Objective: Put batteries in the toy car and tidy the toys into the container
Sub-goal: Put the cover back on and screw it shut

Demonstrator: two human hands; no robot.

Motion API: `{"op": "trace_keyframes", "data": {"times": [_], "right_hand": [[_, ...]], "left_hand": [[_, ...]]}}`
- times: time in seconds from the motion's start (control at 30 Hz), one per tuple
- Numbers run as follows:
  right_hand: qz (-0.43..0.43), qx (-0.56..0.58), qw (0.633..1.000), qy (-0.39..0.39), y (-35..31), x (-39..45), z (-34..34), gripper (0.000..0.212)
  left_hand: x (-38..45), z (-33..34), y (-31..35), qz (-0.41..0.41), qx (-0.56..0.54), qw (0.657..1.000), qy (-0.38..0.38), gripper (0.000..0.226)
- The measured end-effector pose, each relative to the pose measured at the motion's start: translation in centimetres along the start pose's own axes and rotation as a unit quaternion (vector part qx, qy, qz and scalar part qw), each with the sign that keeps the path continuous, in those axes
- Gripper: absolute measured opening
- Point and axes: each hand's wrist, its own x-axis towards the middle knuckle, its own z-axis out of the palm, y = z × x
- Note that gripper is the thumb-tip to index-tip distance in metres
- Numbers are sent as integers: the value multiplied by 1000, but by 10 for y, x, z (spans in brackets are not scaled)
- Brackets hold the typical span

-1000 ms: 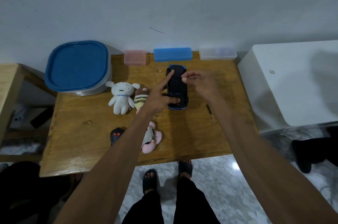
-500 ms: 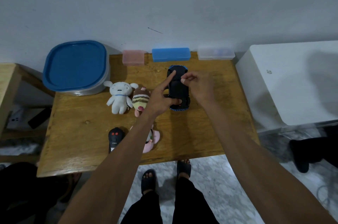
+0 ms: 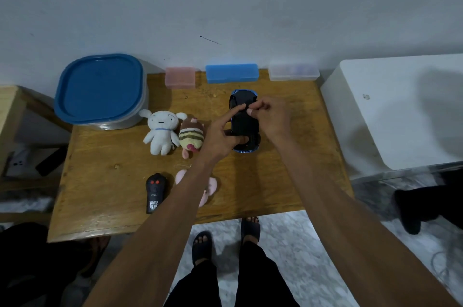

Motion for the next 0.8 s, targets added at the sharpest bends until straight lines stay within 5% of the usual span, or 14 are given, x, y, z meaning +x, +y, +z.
{"op": "trace_keyframes", "data": {"times": [0.17,0.33,0.57,0.8], "right_hand": [[19,62,997,35,9,-6,-1,9],[128,68,982,123,47,-15,-11,12],[248,-66,962,88,106,-34,-15,15],[223,-136,965,27,126,-45,-13,20]], "left_hand": [[1,6,-1,-16,-14,1000,4,84],[2,10,-7,-38,-24,999,8,81],[4,17,-23,-72,-32,997,1,79],[5,29,-34,-100,2,995,3,79]]}}
